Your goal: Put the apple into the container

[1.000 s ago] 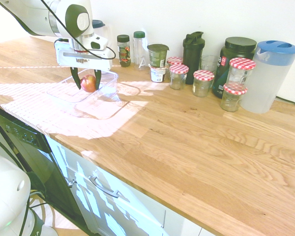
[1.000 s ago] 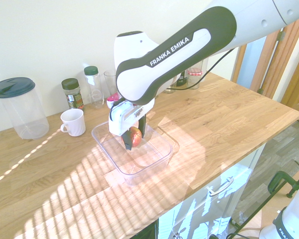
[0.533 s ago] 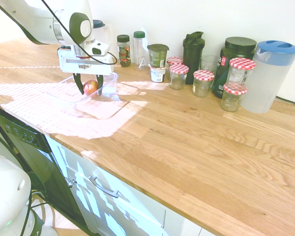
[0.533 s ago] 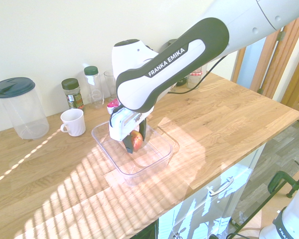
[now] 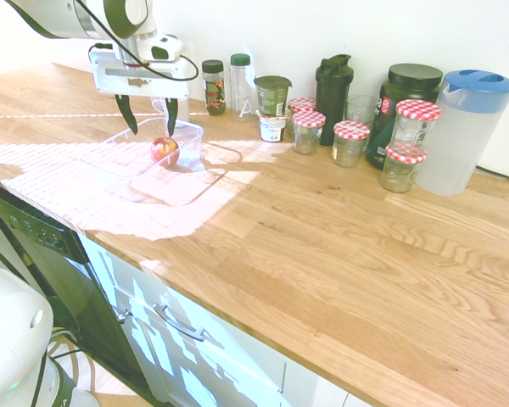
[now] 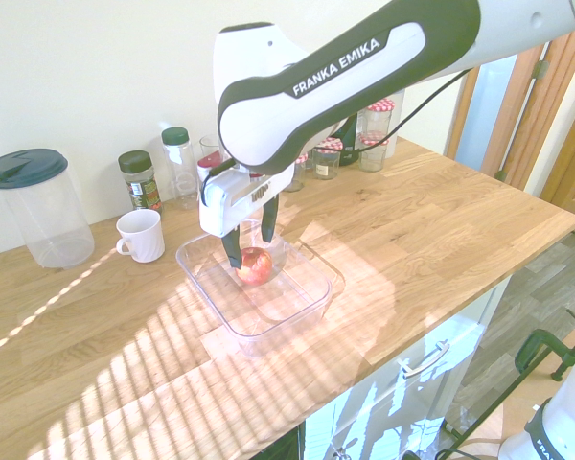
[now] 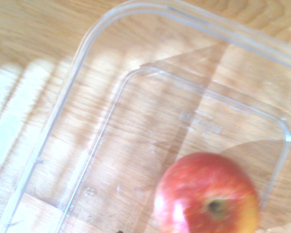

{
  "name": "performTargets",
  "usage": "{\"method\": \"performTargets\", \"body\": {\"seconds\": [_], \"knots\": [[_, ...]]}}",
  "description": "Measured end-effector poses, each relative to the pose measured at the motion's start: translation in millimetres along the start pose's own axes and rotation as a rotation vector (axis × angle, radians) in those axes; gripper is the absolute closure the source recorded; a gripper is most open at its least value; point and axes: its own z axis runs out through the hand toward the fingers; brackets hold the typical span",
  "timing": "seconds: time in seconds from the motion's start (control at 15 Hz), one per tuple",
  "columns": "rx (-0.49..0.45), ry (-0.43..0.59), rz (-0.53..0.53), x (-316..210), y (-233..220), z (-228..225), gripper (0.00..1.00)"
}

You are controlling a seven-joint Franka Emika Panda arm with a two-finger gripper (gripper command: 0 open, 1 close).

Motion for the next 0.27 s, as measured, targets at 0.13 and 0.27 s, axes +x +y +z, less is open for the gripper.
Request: {"method": "performTargets", "body": {"seconds": [0.13, 0.27], "knots": [[-0.024, 0.024, 0.09, 29, 47, -33, 0.0], [-0.033, 0.007, 0.206, 74, 131, -48, 0.0]]}}
